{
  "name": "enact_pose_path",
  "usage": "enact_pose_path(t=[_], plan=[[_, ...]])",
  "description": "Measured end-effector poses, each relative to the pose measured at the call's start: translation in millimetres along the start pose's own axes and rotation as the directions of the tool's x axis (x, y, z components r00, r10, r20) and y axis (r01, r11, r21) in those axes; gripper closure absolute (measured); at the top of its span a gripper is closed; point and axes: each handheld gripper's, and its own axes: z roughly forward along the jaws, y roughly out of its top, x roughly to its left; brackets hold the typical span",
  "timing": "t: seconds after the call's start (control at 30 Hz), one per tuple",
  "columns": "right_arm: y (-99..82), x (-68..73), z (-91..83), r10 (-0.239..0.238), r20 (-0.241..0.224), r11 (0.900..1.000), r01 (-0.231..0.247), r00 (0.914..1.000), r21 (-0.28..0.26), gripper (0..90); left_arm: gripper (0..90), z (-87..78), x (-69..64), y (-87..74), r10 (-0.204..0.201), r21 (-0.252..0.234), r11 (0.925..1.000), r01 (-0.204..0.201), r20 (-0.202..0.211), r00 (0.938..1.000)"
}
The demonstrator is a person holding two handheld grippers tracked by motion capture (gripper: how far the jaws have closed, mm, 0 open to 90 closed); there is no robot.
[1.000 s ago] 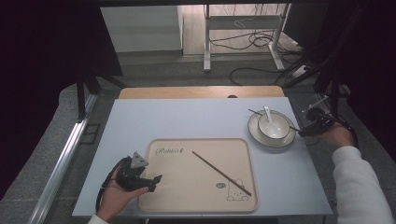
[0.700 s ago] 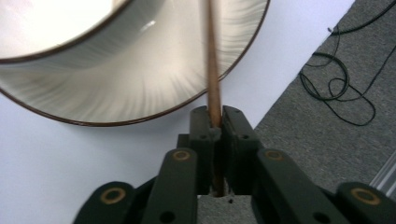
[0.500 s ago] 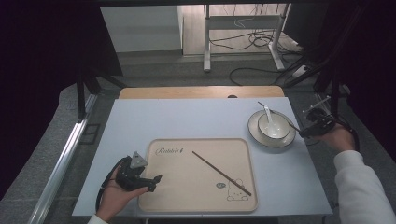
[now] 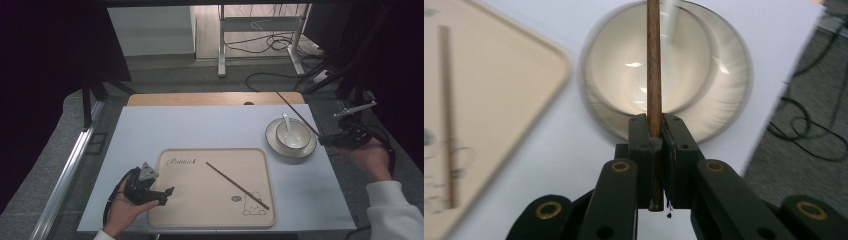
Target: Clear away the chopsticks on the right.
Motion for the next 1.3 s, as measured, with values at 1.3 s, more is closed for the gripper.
enact_pose_path(t=[1.3], plan=[[-46.9,212.6,108.7,-0.262,-0.239,0.9017,0.325,0.9351,0.285,83.4,13.8,1.6,-0.9,-1.3,0.0,0.009,1.0,0.0,-0.003,1.0]])
